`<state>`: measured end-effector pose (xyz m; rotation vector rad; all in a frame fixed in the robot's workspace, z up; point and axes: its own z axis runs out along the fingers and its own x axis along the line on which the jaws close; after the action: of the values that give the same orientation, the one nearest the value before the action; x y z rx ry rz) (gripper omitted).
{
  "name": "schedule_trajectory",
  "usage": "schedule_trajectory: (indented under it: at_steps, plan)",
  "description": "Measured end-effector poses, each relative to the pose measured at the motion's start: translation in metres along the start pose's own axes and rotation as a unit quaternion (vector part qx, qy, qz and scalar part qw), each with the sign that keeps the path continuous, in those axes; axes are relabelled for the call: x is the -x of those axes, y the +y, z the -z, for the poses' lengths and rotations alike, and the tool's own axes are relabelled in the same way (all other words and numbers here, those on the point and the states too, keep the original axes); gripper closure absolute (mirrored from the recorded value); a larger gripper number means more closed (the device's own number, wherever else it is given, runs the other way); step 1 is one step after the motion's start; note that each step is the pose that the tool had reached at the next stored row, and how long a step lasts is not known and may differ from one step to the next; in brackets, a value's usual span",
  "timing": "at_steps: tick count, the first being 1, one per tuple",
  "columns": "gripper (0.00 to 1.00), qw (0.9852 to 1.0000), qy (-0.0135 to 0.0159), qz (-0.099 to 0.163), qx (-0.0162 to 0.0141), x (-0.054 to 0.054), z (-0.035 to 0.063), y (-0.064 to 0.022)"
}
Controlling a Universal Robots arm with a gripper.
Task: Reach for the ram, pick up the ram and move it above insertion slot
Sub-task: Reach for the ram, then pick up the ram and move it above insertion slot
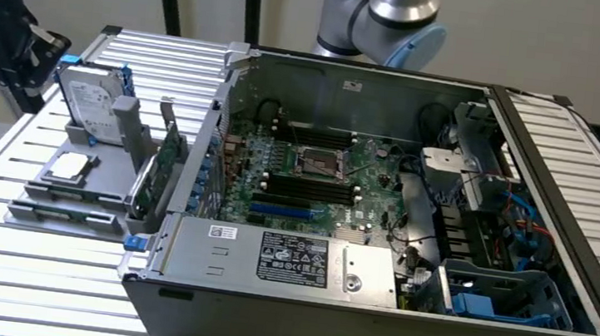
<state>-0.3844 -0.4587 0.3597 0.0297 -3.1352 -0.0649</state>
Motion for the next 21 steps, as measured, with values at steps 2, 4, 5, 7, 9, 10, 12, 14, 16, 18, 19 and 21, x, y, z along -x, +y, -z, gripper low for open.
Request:
schedule_trajectory:
  at_steps: [2, 4, 5, 7, 9, 10, 12, 14, 16, 18, 19, 21]
  plan:
    - [0.89, 1.0000, 0.0002, 0.000, -0.0001, 0.0006, -0.0001, -0.0066]
    - [0.89, 1.0000, 0.0006, 0.000, 0.0000, 0.0010, -0.0002, -0.0089]
    - [0.89, 1.0000, 0.0007, 0.001, 0.0000, 0.0010, -0.0002, -0.0092]
    - [0.89, 0.9999, 0.0012, 0.012, -0.0001, 0.0010, -0.0003, -0.0092]
    - [0.89, 0.9996, 0.0019, 0.030, -0.0002, 0.0010, -0.0004, -0.0093]
    - [0.89, 0.9992, 0.0023, 0.039, -0.0002, 0.0010, -0.0005, -0.0093]
    - [0.89, 0.9984, 0.0030, 0.057, -0.0003, 0.0010, -0.0007, -0.0094]
    - [0.89, 0.9972, 0.0038, 0.075, -0.0004, 0.0010, -0.0009, -0.0094]
    - [0.89, 0.9956, 0.0045, 0.093, -0.0005, 0.0010, -0.0011, -0.0094]
    - [0.89, 0.9938, 0.0053, 0.111, -0.0007, 0.0010, -0.0013, -0.0094]
    - [0.89, 0.9927, 0.0057, 0.120, -0.0007, 0.0010, -0.0014, -0.0094]
    - [0.89, 0.9903, 0.0064, 0.139, -0.0008, 0.0010, -0.0017, -0.0094]
